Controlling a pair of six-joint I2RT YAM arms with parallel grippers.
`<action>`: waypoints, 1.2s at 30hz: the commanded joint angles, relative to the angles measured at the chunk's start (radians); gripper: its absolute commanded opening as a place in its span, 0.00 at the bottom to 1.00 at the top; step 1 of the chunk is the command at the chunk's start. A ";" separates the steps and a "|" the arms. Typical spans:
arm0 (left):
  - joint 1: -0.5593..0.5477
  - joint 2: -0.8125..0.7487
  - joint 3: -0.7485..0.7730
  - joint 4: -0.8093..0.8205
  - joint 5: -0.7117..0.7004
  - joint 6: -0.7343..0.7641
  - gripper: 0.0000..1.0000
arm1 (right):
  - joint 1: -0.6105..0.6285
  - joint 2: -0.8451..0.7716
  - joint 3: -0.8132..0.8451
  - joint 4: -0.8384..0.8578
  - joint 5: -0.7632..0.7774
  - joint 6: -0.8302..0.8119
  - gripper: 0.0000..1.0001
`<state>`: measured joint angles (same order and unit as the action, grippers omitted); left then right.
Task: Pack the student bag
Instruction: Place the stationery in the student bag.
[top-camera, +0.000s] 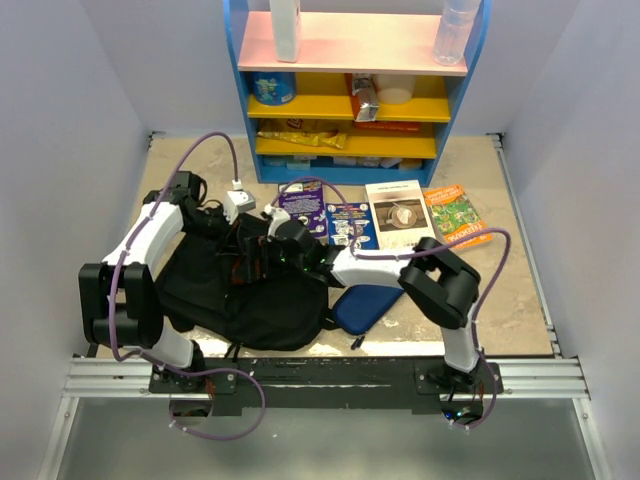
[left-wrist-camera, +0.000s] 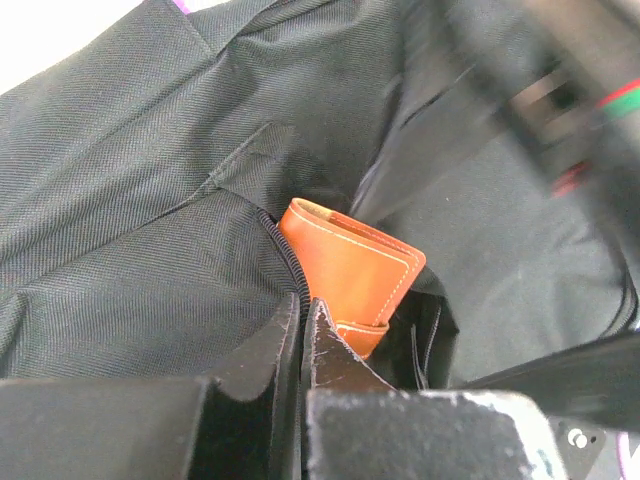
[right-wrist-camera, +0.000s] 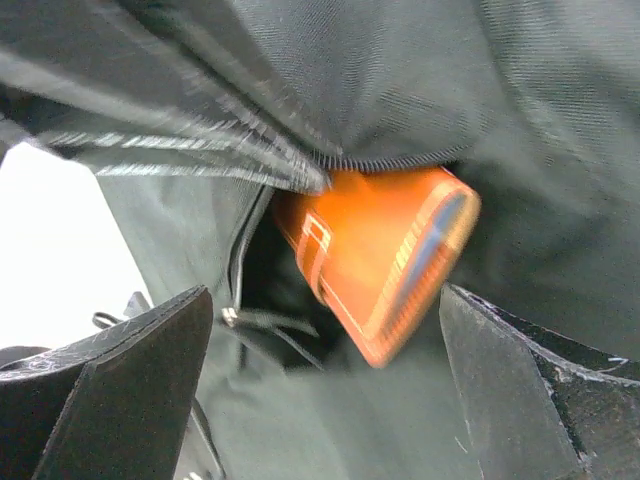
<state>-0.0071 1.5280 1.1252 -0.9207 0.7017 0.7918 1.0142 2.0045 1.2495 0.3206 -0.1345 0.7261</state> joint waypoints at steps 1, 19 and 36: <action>-0.005 0.007 -0.022 0.046 0.058 -0.028 0.00 | 0.007 -0.124 -0.064 -0.149 0.148 -0.149 0.99; -0.005 -0.003 -0.019 0.023 0.058 -0.011 0.00 | 0.015 -0.056 0.039 -0.186 0.251 -0.228 0.13; -0.005 -0.011 -0.028 0.019 0.064 -0.002 0.00 | 0.018 0.051 0.091 -0.049 0.136 -0.143 0.20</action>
<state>-0.0071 1.5391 1.0992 -0.8913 0.7040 0.7788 1.0267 2.0163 1.2980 0.1818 0.0525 0.5499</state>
